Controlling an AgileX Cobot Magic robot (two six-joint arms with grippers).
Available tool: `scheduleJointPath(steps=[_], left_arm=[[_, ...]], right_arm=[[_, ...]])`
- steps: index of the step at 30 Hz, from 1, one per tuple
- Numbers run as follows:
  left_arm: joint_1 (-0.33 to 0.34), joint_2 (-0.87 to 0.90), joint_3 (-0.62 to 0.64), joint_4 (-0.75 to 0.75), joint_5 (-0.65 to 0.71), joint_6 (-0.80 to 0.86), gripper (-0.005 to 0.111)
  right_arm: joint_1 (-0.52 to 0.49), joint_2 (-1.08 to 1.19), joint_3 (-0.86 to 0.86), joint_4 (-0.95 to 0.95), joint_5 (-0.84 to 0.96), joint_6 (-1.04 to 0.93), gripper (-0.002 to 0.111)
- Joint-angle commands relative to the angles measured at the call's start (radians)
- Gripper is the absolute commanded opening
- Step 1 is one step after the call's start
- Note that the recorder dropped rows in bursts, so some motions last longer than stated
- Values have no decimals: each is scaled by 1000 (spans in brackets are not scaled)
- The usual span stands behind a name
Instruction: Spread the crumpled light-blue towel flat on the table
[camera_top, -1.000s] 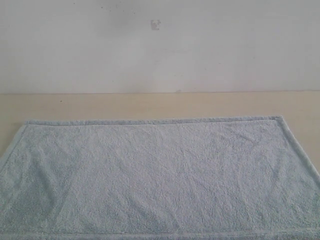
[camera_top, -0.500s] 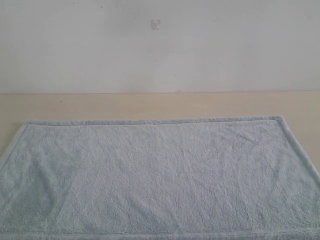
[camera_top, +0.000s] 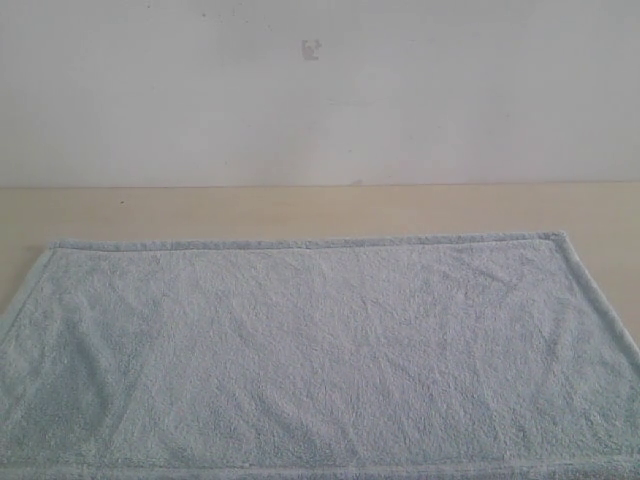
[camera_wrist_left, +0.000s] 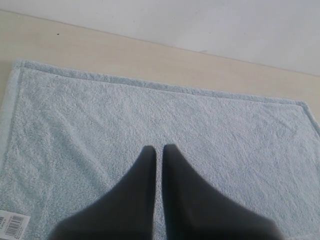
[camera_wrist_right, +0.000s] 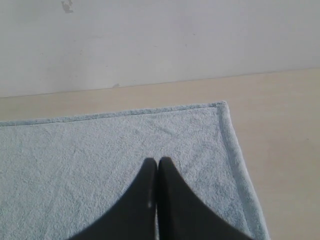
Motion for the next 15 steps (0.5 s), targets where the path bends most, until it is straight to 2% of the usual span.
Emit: scheduleJointPath(steps=[1,6,15], left_arm=[[-9,-8,4,-10,-5,4,4],[-9,-8,4,-10,-5,4,4],[-9,-8,4,-10,-5,4,4]], right_arm=[[-4,-7,8,-12,-30,-3,0],[-2,-7,8,-10,29,-3,0],[-2,-7,8,-10,31,-1,0]])
